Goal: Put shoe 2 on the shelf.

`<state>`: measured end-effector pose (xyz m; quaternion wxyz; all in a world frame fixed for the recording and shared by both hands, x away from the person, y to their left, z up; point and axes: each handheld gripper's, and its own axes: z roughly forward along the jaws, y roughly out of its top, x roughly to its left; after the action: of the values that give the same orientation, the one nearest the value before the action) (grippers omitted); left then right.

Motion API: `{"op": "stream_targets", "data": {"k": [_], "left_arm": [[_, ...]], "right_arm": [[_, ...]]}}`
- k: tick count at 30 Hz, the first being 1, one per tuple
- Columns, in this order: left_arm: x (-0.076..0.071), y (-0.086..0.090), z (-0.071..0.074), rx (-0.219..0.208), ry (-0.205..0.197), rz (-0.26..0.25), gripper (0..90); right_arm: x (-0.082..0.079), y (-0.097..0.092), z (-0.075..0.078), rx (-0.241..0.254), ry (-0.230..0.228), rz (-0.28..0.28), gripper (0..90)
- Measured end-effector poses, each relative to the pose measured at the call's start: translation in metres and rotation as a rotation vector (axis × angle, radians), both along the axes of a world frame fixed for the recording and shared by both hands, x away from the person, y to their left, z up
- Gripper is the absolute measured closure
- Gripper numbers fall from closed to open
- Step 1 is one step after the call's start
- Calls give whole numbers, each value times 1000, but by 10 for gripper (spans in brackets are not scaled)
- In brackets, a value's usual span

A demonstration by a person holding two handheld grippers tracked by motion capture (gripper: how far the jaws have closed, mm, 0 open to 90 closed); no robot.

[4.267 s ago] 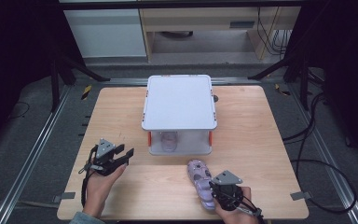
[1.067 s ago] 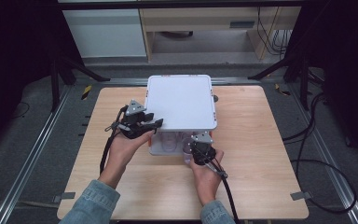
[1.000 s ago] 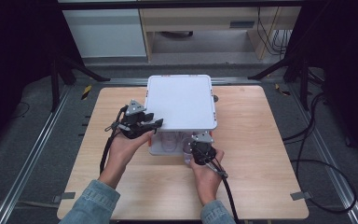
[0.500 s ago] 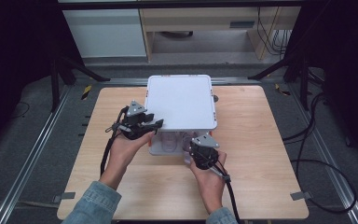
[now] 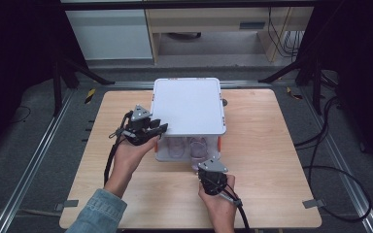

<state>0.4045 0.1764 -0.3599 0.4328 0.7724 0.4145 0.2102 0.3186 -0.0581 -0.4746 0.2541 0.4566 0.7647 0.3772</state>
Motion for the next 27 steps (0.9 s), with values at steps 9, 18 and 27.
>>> {"op": "stream_targets", "data": {"k": [9, 18, 27], "left_arm": [[1, 4, -1, -7, -5, 21, 774], [2, 5, -1, 6, -7, 17, 865], [2, 6, -1, 2, -5, 20, 888]], "right_arm": [[-1, -1, -19, -18, 41, 6, 900], [5, 3, -25, -27, 52, 18, 900], [18, 5, -26, -24, 55, 26, 900]]}}
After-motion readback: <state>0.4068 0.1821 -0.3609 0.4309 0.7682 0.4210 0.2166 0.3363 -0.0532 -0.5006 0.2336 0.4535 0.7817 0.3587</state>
